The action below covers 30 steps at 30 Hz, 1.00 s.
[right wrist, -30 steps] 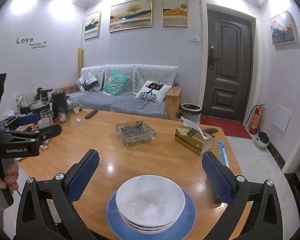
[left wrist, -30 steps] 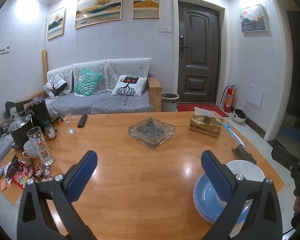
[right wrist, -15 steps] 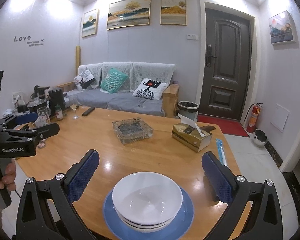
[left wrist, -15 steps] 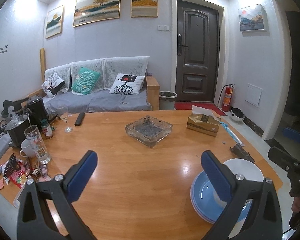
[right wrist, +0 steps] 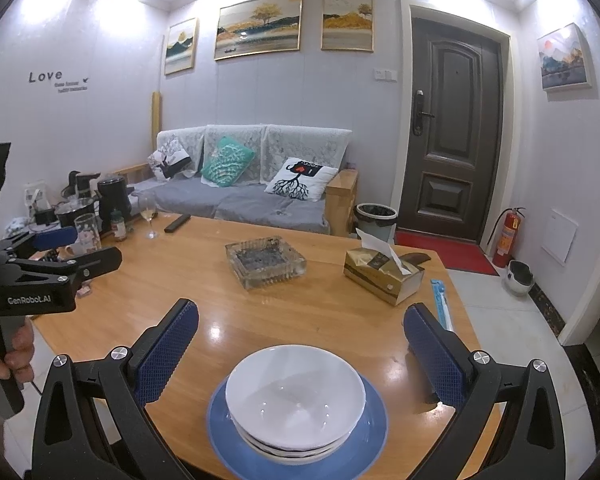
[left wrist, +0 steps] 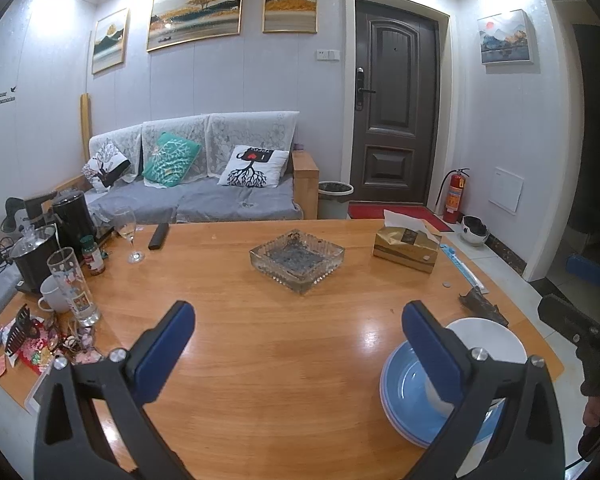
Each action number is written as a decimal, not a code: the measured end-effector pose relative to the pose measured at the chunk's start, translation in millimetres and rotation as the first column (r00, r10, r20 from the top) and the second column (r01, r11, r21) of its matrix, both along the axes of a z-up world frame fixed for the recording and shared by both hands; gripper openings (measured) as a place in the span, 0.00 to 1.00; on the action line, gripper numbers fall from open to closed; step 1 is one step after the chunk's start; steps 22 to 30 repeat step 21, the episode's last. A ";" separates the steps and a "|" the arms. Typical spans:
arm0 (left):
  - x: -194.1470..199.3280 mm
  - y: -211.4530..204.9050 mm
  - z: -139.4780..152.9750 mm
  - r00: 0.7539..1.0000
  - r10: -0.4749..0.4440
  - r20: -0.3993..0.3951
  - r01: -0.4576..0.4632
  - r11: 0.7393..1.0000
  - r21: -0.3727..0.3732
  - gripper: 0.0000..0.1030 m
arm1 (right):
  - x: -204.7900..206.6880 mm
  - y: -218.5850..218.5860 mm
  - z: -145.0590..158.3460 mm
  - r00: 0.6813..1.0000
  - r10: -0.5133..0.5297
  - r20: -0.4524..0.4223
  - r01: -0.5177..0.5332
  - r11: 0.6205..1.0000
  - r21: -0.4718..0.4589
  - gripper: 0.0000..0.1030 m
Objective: Organize plates and bowls
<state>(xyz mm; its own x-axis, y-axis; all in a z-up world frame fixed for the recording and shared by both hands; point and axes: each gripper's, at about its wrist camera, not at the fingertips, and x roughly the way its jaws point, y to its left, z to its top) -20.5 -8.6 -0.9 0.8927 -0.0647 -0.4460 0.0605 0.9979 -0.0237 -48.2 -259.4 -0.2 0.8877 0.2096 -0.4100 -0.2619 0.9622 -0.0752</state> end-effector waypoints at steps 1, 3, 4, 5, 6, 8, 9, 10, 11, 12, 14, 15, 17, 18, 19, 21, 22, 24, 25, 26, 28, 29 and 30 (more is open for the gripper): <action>0.5 0.2 0.0 1.000 0.003 -0.001 -0.003 1.000 0.001 1.00 | -0.5 -0.6 -0.4 1.000 -0.001 -0.001 0.001 1.000 -0.003 0.99; 0.9 0.8 -0.6 1.000 0.003 0.000 -0.003 1.000 0.002 1.00 | 0.3 0.3 0.1 1.000 -0.004 -0.006 0.004 1.000 -0.007 0.99; 0.9 1.0 -0.6 1.000 0.006 -0.001 -0.006 1.000 0.001 1.00 | 0.4 0.0 0.0 1.000 -0.004 -0.010 0.004 1.000 -0.007 0.99; 1.1 1.5 -0.8 1.000 0.006 -0.001 -0.006 1.000 0.000 1.00 | 0.9 1.0 0.6 1.000 -0.005 -0.011 0.005 1.000 -0.006 0.99; 1.2 1.8 -0.7 1.000 0.005 -0.001 -0.005 1.000 0.001 1.00 | 1.1 0.8 0.8 1.000 -0.004 -0.009 0.004 1.000 -0.005 0.99; 1.6 2.1 -0.9 1.000 0.007 -0.001 -0.007 1.000 0.002 1.00 | 1.3 0.2 0.9 1.000 -0.004 -0.009 0.004 1.000 -0.006 0.99; 1.3 1.9 -0.8 1.000 0.004 -0.001 -0.004 1.000 0.001 1.00 | 1.1 -0.2 0.8 1.000 -0.003 -0.008 0.003 1.000 -0.004 0.99; 1.8 2.4 -1.2 1.000 0.004 -0.003 -0.004 1.000 0.000 1.00 | 1.6 0.1 0.8 1.000 -0.002 -0.009 0.002 1.000 -0.005 0.99; 1.9 2.7 -1.3 1.000 0.006 -0.005 -0.006 1.000 -0.002 1.00 | 1.7 0.5 0.7 1.000 -0.004 -0.009 0.003 1.000 -0.007 0.99; 2.1 3.5 -1.5 1.000 0.005 -0.006 -0.005 1.000 -0.004 1.00 | 1.6 0.6 0.4 1.000 -0.004 -0.008 0.004 1.000 -0.010 0.99; 2.6 4.8 -1.8 1.000 0.005 -0.008 -0.005 1.000 -0.006 1.00 | 1.4 1.7 0.7 1.000 -0.007 -0.008 0.007 1.000 -0.012 0.99; 2.8 5.1 -2.0 1.000 0.005 -0.009 -0.005 1.000 -0.005 1.00 | 1.5 1.6 0.7 1.000 -0.006 -0.009 0.006 1.000 -0.011 0.99; 3.2 5.5 -2.0 1.000 0.004 -0.009 -0.004 1.000 -0.004 1.00 | 1.8 2.8 1.0 1.000 -0.006 -0.011 0.006 1.000 -0.010 0.99; 3.4 5.6 -2.0 1.000 0.006 -0.009 -0.006 1.000 -0.003 1.00 | 1.9 2.7 1.0 1.000 -0.008 -0.011 0.007 1.000 -0.011 0.99; 3.3 5.2 -2.0 1.000 0.006 -0.008 -0.006 1.000 -0.003 1.00 | 1.9 2.7 0.7 1.000 -0.010 -0.012 0.010 1.000 -0.011 0.99; 3.2 5.3 -2.1 1.000 0.009 -0.005 -0.009 1.000 0.000 1.00 | 2.1 3.8 1.1 1.000 -0.010 -0.013 0.010 1.000 -0.011 0.99; 3.2 5.3 -2.1 1.000 0.009 -0.005 -0.009 1.000 0.000 1.00 | 2.1 3.8 1.1 1.000 -0.010 -0.013 0.010 1.000 -0.011 0.99; 3.2 5.3 -2.1 1.000 0.009 -0.005 -0.009 1.000 0.000 1.00 | 2.1 3.8 1.1 1.000 -0.010 -0.013 0.010 1.000 -0.011 0.99; 3.2 5.3 -2.1 1.000 0.009 -0.005 -0.009 1.000 0.000 1.00 | 2.1 3.8 1.1 1.000 -0.010 -0.013 0.010 1.000 -0.011 0.99; 3.2 5.3 -2.1 1.000 0.009 -0.005 -0.009 1.000 0.000 1.00 | 2.1 3.8 1.1 1.000 -0.010 -0.013 0.010 1.000 -0.011 0.99; 3.2 5.3 -2.1 1.000 0.009 -0.005 -0.009 1.000 0.000 1.00 | 2.1 3.8 1.1 1.000 -0.010 -0.013 0.010 1.000 -0.011 0.99; 3.2 5.3 -2.1 1.000 0.009 -0.005 -0.009 1.000 0.000 1.00 | 2.1 3.8 1.1 1.000 -0.010 -0.013 0.010 1.000 -0.011 0.99; 3.2 5.3 -2.1 1.000 0.009 -0.005 -0.009 1.000 0.000 1.00 | 2.1 3.8 1.1 1.000 -0.010 -0.013 0.010 1.000 -0.011 0.99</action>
